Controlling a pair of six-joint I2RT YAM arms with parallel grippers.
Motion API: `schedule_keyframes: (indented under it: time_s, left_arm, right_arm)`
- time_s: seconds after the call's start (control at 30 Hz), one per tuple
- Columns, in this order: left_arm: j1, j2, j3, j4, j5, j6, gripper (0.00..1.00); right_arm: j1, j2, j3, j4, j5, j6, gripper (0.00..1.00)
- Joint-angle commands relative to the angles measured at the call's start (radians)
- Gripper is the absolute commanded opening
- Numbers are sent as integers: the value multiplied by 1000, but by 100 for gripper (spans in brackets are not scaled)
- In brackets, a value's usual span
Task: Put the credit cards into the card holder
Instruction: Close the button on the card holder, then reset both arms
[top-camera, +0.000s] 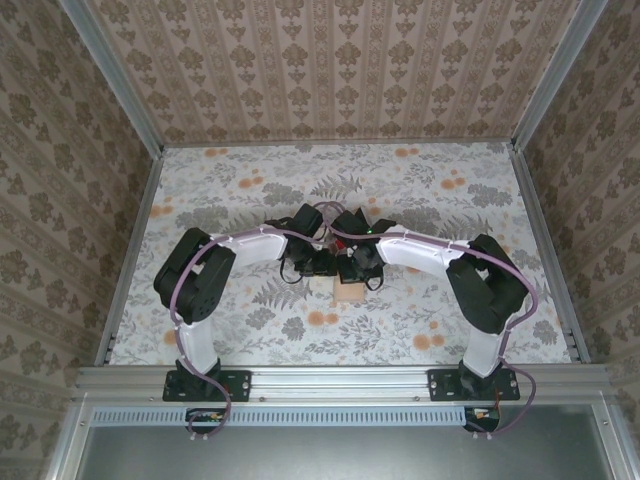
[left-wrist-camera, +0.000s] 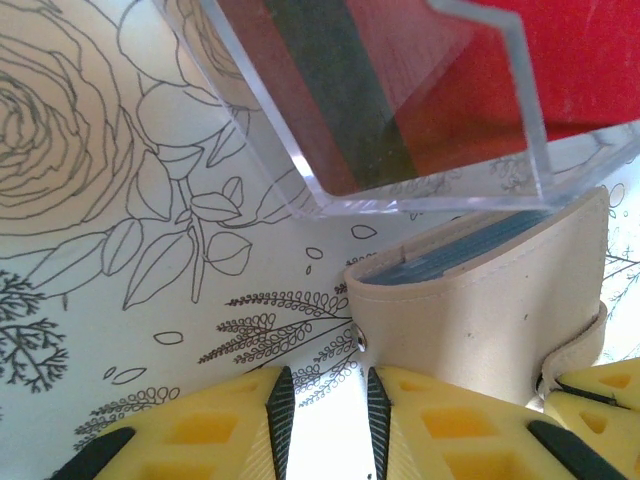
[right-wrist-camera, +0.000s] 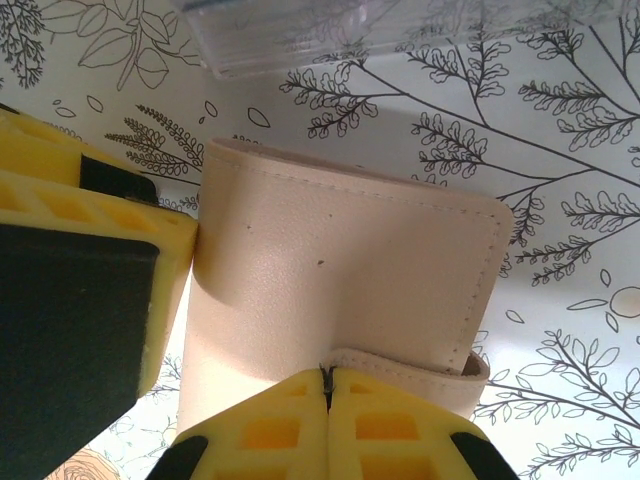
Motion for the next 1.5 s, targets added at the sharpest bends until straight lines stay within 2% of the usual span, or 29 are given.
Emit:
schedule_keyframes:
  time_s: [0.0,0.2,0.33,0.47,0.53,0.7,0.87,0.93,1.03,1.07,1.17,1.3,1.37,1.4,1.47]
  left_arm:
    - [-7,36,-19,-7,-7,0,30]
    - [4,-14,-42,18,-27,0,30]
    - [22,-91,-68,40,-54,7,32]
    - [42,-196,-98,48,-116,22,38]
    - [57,-256,-114,55,-147,29,40]
    - [88,-407,-150,61,-216,49,42]
    - [121,-568,-207,57,-333,56,48]
    - [147,-633,-233,51,-382,58,49]
    - [195,-717,-269,41,-446,58,55]
    - [220,-742,-280,35,-465,59,63]
    - [325,-795,-314,22,-531,65,76]
    - [448,-836,-368,18,-647,56,100]
    - [503,-846,-392,32,-695,56,100]
    - [537,-850,-405,39,-714,52,100]
    - [594,-851,-441,94,-720,78,100]
  right_arm:
    - [10,75,-27,-45,31,-12,4]
    - [10,47,11,-65,49,-23,6]
    - [13,4,19,-64,59,-30,13]
    - [14,-84,5,-46,74,-35,23]
    - [15,-129,7,-48,96,-49,33]
    - [15,-216,11,-54,156,-88,45]
    - [13,-327,-15,-41,264,-130,51]
    - [12,-397,-38,-29,344,-157,53]
    - [3,-509,-77,1,486,-199,58]
    - [-6,-550,-102,26,541,-219,61]
    - [-72,-672,-205,159,658,-273,73]
    - [-223,-805,-383,393,715,-363,81]
    - [-279,-855,-502,590,760,-401,87]
    - [-308,-869,-571,721,787,-417,97]
    - [-378,-864,-671,899,748,-439,100]
